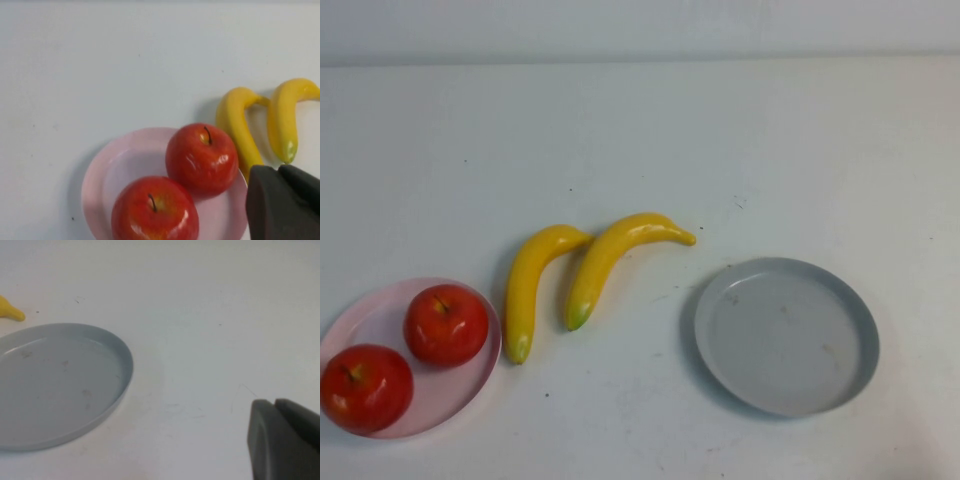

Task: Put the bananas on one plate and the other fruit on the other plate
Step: Put another type of fruit in the right plate

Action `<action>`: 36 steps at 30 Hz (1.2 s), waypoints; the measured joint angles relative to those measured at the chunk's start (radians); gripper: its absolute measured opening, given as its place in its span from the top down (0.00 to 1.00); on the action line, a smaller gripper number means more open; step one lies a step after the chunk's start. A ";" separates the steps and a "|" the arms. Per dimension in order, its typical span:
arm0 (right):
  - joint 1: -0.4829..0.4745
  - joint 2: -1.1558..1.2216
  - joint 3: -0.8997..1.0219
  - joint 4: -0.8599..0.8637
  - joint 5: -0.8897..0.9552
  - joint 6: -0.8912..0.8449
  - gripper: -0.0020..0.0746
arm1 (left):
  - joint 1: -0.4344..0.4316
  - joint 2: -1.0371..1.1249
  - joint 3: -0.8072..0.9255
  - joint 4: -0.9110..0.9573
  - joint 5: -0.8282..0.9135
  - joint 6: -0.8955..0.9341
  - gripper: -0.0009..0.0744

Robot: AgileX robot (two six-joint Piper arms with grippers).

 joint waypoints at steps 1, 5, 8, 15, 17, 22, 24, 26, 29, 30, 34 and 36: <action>0.000 0.000 0.000 0.000 0.000 0.000 1.00 | 0.000 -0.002 0.011 0.008 -0.025 0.002 0.99; 0.000 0.000 0.000 0.000 0.000 0.000 1.00 | 0.009 -0.055 0.109 0.031 -0.240 0.029 0.99; 0.000 0.000 0.000 0.000 0.000 0.000 1.00 | 0.040 -0.124 0.223 0.039 -0.421 0.047 0.99; 0.000 0.000 0.000 0.000 0.000 0.000 1.00 | 0.093 -0.240 0.390 0.039 -0.535 0.050 0.99; 0.000 0.000 0.000 0.000 0.000 0.000 1.00 | 0.093 -0.244 0.394 0.039 -0.489 0.050 0.99; 0.000 0.000 0.000 0.000 0.000 0.000 1.00 | 0.093 -0.244 0.394 0.051 -0.319 0.050 0.99; 0.000 0.000 0.000 0.000 0.000 0.000 1.00 | 0.093 -0.244 0.394 0.055 -0.244 0.050 0.99; 0.000 0.000 0.000 0.000 0.000 0.000 1.00 | 0.093 -0.244 0.396 0.057 -0.207 0.050 0.99; 0.000 0.000 0.000 0.000 0.000 0.000 1.00 | 0.093 -0.245 0.396 0.057 -0.197 0.050 0.99; 0.000 0.000 0.000 0.000 0.000 0.000 1.00 | 0.093 -0.245 0.396 0.057 -0.197 0.050 0.99; 0.000 0.000 0.000 0.000 0.000 0.000 1.00 | 0.093 -0.245 0.396 0.057 -0.197 0.050 0.99; 0.000 0.000 0.000 0.000 0.000 0.000 1.00 | 0.093 -0.245 0.396 0.057 -0.197 0.050 0.99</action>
